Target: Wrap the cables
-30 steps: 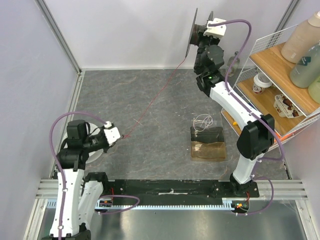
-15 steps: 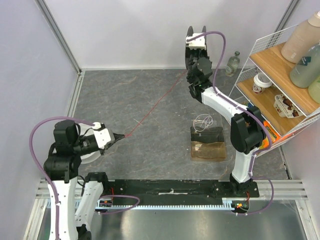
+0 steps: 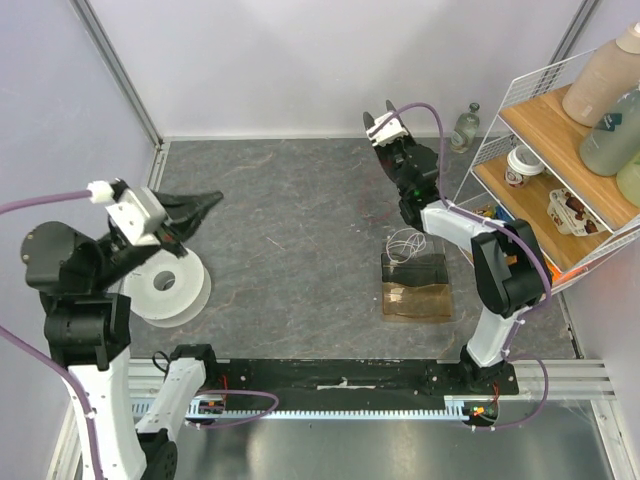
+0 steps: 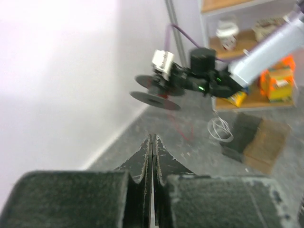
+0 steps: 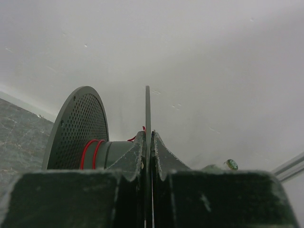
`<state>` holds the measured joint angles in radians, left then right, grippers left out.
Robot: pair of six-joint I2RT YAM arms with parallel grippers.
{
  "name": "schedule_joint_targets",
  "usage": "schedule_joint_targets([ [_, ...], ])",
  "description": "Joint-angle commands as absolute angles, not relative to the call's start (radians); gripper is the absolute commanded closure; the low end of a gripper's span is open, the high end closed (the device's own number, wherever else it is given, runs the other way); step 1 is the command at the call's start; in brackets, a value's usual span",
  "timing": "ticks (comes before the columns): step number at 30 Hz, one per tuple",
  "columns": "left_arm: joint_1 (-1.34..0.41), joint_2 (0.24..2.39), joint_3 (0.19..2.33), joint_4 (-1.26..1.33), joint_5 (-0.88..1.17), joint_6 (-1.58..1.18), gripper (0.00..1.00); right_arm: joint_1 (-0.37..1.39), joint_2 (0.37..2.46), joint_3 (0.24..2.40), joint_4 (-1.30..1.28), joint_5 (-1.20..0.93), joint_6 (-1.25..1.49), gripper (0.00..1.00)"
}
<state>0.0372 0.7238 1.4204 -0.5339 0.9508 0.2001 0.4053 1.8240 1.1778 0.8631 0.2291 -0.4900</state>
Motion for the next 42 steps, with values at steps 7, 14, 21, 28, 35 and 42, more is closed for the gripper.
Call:
schedule_joint_targets([
  [7,0.037,0.94,1.58,-0.371,0.685,0.011,0.98,0.365,1.615,1.134,0.959,0.003,-0.46,1.0],
  [14,0.012,0.957,1.222,-0.275,0.893,-0.069,0.43,0.367,1.575,1.198,0.947,0.025,-0.385,1.0],
  [21,-0.02,0.985,1.031,-0.201,0.874,-0.026,0.37,0.379,1.523,1.333,0.907,0.054,-0.235,1.0],
  [28,-0.037,1.051,0.985,-0.14,0.909,0.115,0.23,0.417,1.439,1.446,0.805,0.041,-0.074,1.0],
  [35,-0.138,1.095,0.911,-0.006,0.926,0.262,0.17,0.456,1.379,1.523,0.707,0.067,0.029,1.0],
  [42,-0.227,1.189,0.882,0.156,0.923,0.396,0.16,0.492,1.364,1.615,0.647,0.063,0.118,1.0],
])
